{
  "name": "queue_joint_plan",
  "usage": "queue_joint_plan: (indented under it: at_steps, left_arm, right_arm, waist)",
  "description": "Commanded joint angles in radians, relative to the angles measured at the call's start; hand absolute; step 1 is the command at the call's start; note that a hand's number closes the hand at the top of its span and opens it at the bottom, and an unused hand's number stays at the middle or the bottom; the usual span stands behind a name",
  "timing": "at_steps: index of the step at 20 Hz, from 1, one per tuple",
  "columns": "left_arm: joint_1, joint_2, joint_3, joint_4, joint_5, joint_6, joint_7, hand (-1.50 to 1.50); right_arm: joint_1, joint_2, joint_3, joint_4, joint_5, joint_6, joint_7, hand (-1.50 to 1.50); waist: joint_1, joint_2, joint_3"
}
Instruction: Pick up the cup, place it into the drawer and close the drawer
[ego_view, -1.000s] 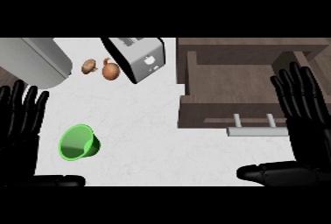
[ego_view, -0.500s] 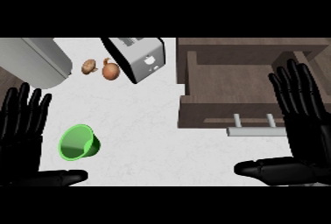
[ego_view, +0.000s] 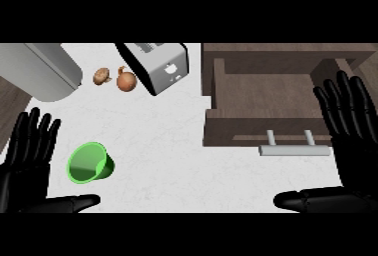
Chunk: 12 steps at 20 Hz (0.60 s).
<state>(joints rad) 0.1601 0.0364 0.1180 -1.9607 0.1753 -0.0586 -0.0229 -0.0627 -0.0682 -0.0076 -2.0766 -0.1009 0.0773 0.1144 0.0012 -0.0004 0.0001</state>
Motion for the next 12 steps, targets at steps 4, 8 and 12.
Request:
queue_joint_plan:
  at_steps: [4, 8, 12]
  left_arm:
    - [0.057, -0.03, 0.025, 0.189, -0.046, -0.024, -0.179, -1.5]
    - [-0.033, 0.011, 0.08, 0.281, -0.02, -0.026, -0.165, -1.5]
    - [0.009, 0.018, 0.086, 0.299, -0.036, -0.048, -0.215, -1.5]
  right_arm:
    - [-0.074, -0.001, 0.008, -0.003, 0.006, -0.017, 0.058, -1.5]
    - [-0.067, -0.01, -0.025, 0.011, -0.026, 0.0, 0.049, -1.5]
    - [-0.025, -0.038, -0.072, -0.047, -0.09, 0.034, 0.081, -1.5]
  waist:
    - [0.002, 0.0, -0.001]
    - [-0.001, 0.0, 0.0]
    - [-0.001, 0.0, 0.0]
